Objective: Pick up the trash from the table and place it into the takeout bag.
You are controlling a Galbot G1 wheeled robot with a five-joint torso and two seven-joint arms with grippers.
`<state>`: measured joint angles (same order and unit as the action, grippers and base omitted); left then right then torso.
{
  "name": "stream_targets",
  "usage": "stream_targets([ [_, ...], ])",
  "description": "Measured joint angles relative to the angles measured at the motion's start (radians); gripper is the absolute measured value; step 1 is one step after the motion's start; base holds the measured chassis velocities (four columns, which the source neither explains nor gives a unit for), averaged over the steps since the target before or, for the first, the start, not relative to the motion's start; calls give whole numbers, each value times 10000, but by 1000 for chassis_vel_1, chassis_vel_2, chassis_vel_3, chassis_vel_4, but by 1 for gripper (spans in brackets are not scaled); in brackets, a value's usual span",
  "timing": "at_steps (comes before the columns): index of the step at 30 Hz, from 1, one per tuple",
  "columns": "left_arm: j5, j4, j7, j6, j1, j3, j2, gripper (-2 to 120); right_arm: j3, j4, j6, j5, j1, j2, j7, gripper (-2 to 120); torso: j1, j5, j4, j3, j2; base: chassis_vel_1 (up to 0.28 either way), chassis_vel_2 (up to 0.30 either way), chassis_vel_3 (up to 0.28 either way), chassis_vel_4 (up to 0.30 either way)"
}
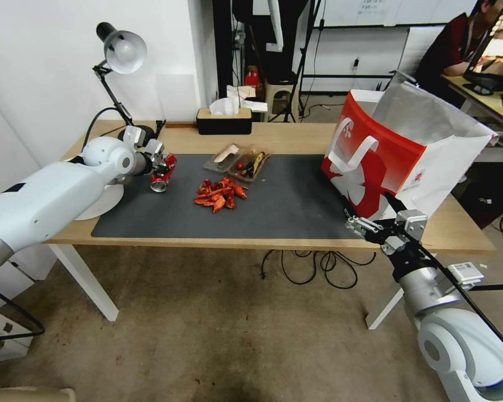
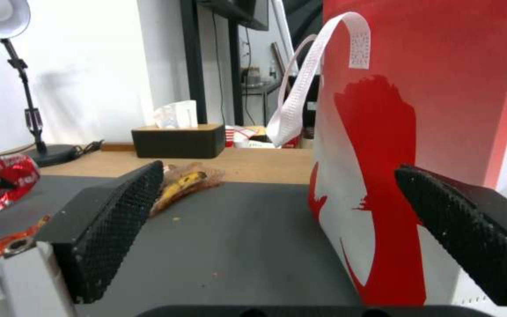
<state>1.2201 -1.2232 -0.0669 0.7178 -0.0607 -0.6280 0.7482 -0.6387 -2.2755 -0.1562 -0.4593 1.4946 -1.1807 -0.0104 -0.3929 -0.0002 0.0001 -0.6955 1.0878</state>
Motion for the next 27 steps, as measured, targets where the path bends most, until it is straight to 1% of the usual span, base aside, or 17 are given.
stream_targets([
  [3,66,-462,51,0,-211,52,-161,0,-37,-12,-6,-51,-17,27,4,100,1,1,-2,0,0,0,0,0,0],
  [4,66,-462,51,0,-211,52,-161,0,-37,-12,-6,-51,-17,27,4,100,1,1,-2,0,0,0,0,0,0],
  [8,304,-1426,63,1,-696,93,-463,0,-53,-55,-12,-87,-21,35,6,100,1,2,0,0,0,0,0,0,0],
  [9,304,-1426,63,1,-696,93,-463,0,-53,-55,-12,-87,-21,35,6,100,1,2,0,0,0,0,0,0,0],
  [11,536,-1985,62,2,-1210,66,-592,0,-64,-92,-31,-125,-23,52,7,100,0,1,-2,0,0,0,0,0,0],
  [12,536,-1985,62,2,-1210,66,-592,0,-64,-92,-31,-125,-23,52,7,100,0,1,-2,0,0,0,0,0,0],
  [14,856,-2540,56,3,-2035,-126,-623,0,-80,-205,-140,-195,-15,91,7,100,0,1,0,0,0,0,0,0,0],
  [15,856,-2540,56,3,-2035,-126,-623,0,-80,-205,-140,-195,-15,91,7,100,0,1,0,0,0,0,0,0,0],
  [16,987,-2713,43,2,-2492,-287,-579,0,-86,-274,-171,-237,0,108,9,100,0,3,0,1,0,0,0,0,0],
  [17,1137,-2854,33,1,-2941,-484,-485,0,-91,-357,-195,-274,20,130,10,100,1,8,0,1,0,0,0,0,0],
  [19,1405,-3035,29,2,-3739,-856,-187,0,-111,-508,-224,-329,71,154,10,100,1,3,-3,1,0,0,0,0,0],
  [20,1405,-3035,29,2,-3739,-856,-187,0,-111,-508,-224,-329,71,154,10,100,1,3,-3,1,0,0,0,0,0],
  [23,1755,-3114,17,1,-5072,-1444,597,0,-195,-791,-253,-394,240,188,11,100,0,2,-3,0,0,0,0,0,0],
  [24,1755,-3114,17,1,-5072,-1444,597,0,-195,-791,-253,-394,240,188,11,100,0,2,-3,0,0,0,0,0,0],
  [27,1952,-2838,33,-2,-6198,-1930,1529,0,-337,-987,-258,-423,425,229,12,100,1,7,-1,1,0,0,0,0,0],
])
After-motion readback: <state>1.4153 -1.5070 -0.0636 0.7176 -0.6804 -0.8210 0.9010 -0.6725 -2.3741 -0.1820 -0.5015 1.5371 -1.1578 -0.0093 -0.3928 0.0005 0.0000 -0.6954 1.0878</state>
